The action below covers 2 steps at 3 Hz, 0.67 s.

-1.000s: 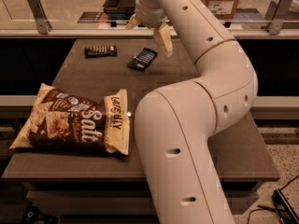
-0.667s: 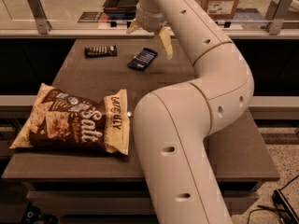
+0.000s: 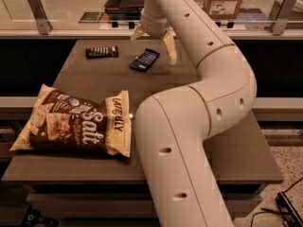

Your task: Move rxbar blueberry near brown chip bag

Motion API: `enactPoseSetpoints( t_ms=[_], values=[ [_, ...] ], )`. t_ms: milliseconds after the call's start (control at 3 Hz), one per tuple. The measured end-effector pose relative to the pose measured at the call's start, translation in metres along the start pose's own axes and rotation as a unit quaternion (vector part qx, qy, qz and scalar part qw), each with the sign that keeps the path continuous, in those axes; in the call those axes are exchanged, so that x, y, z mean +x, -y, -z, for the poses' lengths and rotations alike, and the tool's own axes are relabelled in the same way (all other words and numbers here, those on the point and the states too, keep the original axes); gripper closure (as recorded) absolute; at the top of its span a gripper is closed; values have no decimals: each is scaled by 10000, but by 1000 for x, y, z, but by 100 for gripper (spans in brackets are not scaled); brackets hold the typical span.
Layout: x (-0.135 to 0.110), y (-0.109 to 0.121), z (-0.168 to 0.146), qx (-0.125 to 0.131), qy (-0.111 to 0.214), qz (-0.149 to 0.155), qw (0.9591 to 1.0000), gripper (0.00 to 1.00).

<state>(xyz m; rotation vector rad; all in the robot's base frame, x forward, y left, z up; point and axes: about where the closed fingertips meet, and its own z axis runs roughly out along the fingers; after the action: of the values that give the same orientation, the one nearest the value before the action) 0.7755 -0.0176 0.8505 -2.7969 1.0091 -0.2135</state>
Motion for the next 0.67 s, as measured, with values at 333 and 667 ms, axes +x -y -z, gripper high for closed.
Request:
enactPoseSetpoints(
  t_ms=[333, 667],
  values=[
    [-2, -1, -7, -60, 78, 45, 9999, 0],
    [-8, 3, -12, -144, 102, 204, 9996, 0]
  ],
)
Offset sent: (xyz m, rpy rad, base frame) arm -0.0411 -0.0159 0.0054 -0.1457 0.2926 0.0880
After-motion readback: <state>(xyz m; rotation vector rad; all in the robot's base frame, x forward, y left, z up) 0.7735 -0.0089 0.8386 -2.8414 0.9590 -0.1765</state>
